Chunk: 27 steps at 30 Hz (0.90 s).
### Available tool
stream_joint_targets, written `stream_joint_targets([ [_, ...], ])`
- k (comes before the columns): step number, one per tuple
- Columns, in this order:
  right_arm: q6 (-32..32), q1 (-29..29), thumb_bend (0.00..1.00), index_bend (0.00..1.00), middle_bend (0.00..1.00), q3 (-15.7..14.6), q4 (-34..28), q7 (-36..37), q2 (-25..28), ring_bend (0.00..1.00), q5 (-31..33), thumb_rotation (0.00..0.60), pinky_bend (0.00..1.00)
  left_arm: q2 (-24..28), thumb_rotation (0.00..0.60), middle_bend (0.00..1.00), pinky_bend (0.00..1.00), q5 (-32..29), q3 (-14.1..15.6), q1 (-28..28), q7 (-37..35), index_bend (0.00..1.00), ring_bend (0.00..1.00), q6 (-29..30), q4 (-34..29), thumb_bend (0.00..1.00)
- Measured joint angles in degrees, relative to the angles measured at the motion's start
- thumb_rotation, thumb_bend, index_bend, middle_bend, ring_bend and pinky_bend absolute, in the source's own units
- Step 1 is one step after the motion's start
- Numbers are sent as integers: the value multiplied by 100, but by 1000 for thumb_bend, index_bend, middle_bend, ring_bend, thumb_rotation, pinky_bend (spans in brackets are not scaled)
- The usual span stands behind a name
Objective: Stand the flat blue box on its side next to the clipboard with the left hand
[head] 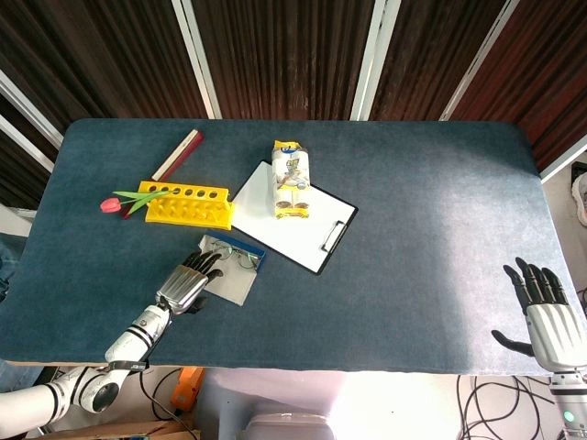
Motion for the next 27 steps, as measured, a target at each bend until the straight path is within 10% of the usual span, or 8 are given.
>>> stream_joint_targets([
  [16,36,-29,177,0,0,-10,14,42,22,0,-16,600,0,24,600,0,0,-234,55,-57,400,161,0,-4,-73,366],
  [27,86,-54,177,0,0,-5,29,145,51,0,-41,600,0,-125,600,0,0,-530,18,-159,668,288,0,-43,-24,275],
])
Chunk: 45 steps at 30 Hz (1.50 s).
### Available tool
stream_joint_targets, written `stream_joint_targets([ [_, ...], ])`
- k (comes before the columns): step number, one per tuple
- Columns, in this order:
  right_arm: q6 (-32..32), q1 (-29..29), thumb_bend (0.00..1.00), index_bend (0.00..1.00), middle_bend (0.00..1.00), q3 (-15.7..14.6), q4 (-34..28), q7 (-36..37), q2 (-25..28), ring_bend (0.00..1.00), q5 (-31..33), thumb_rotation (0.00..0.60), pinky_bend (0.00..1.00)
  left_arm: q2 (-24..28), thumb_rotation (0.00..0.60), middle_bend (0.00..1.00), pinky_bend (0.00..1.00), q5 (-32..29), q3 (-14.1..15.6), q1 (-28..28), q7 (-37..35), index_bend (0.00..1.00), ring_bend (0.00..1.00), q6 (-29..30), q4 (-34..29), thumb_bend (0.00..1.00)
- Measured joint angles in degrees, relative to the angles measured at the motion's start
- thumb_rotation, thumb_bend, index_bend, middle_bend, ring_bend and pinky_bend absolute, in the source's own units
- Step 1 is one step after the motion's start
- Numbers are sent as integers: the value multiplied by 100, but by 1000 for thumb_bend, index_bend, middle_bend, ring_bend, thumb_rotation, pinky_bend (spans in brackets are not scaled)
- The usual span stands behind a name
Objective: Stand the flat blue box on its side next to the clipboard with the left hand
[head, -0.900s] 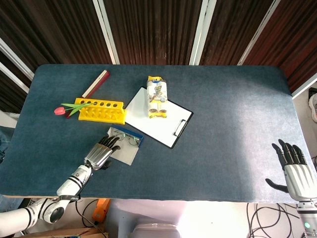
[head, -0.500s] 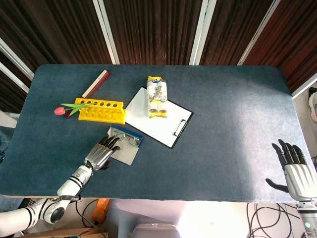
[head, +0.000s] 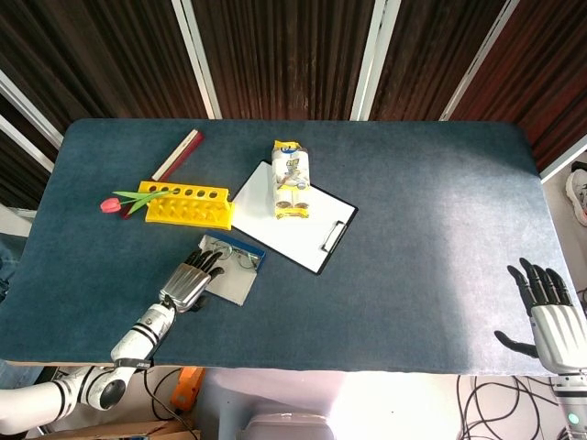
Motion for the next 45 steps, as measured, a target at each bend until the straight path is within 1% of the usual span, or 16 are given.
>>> stream_joint_targets([
  [7,26,-18,177,0,0,-1,8,49,19,0,-10,600,0,-69,600,0,4,12,4,-20,12,409,0,65,53,274],
  [11,44,-27,177,0,0,-3,11,69,24,0,-22,600,0,-105,600,0,13,50,3,-18,-52,510,0,95,76,266],
  [17,54,-35,177,0,0,-7,24,110,37,0,-39,600,0,-214,600,0,22,137,-39,-63,-380,558,0,53,194,263],
  [21,48,-34,178,0,0,-4,24,124,42,0,-36,600,0,-307,600,0,27,270,-92,-94,-700,586,0,75,331,285],
  [27,56,-41,177,0,0,-2,24,154,55,0,-38,600,0,-524,600,0,28,590,-134,-116,-1217,601,0,233,679,320],
  [35,95,-63,178,0,0,-3,22,219,82,0,-55,600,0,-852,600,0,32,867,-216,-70,-1715,590,0,696,1146,318],
  [41,122,-79,177,0,0,0,32,284,105,0,-62,600,0,-1230,600,0,32,957,-374,-48,-2027,550,0,1044,1624,303],
  [45,151,-96,177,0,0,6,41,338,127,0,-62,600,0,-1455,600,0,33,915,-500,-81,-2147,507,0,1069,1915,291],
])
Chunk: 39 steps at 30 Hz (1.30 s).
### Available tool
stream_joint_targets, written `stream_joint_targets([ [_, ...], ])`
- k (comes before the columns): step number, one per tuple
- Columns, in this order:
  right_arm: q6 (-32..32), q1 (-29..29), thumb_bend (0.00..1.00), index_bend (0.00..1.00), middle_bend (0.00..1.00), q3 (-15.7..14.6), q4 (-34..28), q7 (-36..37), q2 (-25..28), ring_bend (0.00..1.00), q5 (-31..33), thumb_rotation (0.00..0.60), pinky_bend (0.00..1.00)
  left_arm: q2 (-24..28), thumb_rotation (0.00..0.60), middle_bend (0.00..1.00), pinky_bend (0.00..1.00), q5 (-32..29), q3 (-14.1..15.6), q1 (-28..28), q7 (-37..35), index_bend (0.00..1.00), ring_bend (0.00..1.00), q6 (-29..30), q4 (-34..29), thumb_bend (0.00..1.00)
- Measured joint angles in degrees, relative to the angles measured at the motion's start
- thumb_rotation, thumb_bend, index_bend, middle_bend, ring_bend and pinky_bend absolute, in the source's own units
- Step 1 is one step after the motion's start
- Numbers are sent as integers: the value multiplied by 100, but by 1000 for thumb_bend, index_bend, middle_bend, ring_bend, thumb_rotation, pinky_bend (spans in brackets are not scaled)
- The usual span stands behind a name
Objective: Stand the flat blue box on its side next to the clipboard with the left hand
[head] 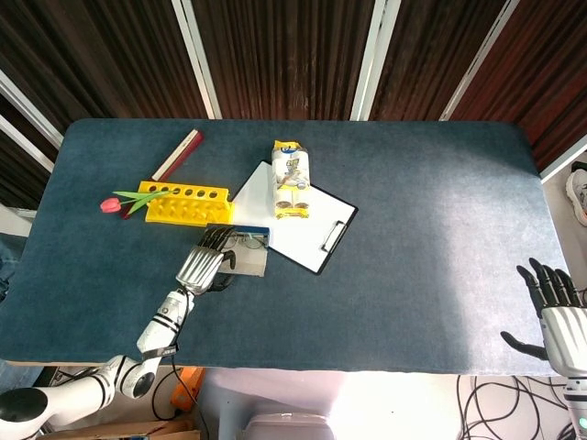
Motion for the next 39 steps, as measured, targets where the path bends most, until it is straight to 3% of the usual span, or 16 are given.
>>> stream_joint_targets([
  [9,43,-31,177,0,0,3,33,89,27,0,-7,600,0,-474,600,0,37,-231,-293,-125,-193,492,0,-51,625,290],
  [18,65,-48,177,0,0,-3,71,131,16,0,-30,600,0,-820,600,0,40,-309,-382,-191,-284,645,0,-47,1174,493],
  [30,97,-74,177,0,0,-31,86,107,-1,0,-85,600,0,-595,600,0,42,-186,-353,-46,-382,662,0,245,547,528],
  [39,59,-80,177,0,0,-14,81,150,39,0,-12,600,0,-481,600,0,42,-701,-814,-322,40,649,0,-172,361,524],
])
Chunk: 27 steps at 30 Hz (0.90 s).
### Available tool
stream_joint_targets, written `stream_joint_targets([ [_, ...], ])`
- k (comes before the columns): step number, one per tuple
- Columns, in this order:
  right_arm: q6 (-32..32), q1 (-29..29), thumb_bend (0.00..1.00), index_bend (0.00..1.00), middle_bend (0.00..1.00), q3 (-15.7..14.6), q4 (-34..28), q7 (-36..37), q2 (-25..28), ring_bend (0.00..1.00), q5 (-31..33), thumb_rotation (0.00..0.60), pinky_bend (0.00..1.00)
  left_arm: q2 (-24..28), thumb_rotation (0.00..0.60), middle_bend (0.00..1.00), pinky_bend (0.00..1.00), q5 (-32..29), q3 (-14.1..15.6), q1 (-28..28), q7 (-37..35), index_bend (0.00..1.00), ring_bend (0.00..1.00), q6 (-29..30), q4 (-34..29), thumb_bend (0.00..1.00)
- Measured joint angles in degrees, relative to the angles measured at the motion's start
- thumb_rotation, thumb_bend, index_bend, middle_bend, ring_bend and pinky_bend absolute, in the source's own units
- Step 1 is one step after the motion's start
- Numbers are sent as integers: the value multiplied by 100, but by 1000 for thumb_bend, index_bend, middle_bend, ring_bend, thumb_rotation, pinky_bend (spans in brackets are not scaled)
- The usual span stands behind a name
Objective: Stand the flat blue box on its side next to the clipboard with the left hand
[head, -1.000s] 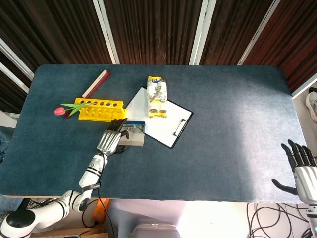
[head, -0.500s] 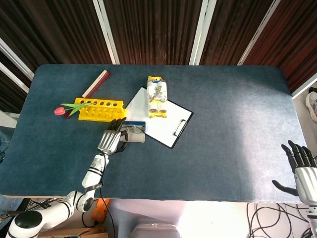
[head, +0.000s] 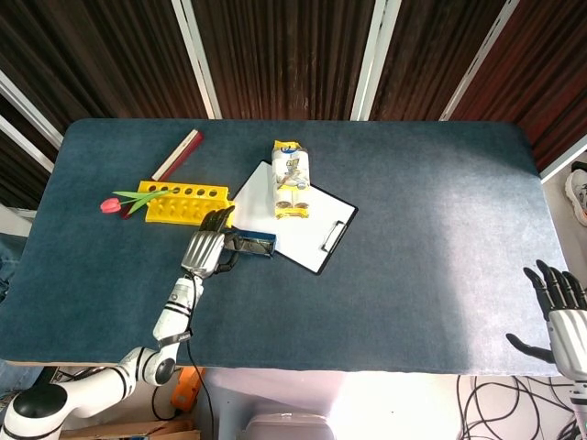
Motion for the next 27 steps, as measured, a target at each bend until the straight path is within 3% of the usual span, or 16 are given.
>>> stream_joint_targets([
  [8,-14,-4,177,0,0,32,25,112,33,0,64,600,0,-289,600,14,42,-434,-394,-461,240,645,0,-360,564,523],
  [17,-3,-10,177,0,0,30,8,197,69,0,33,600,0,-512,600,27,42,-592,-470,-665,248,643,0,-531,1045,501],
  [21,-6,-11,177,0,0,36,4,219,81,0,41,600,0,-628,600,11,42,-679,-518,-762,224,515,0,-650,1302,424],
  [27,-15,-4,177,0,0,33,-3,254,101,0,22,600,0,-822,600,0,46,-690,-554,-885,76,204,0,-668,1715,391],
])
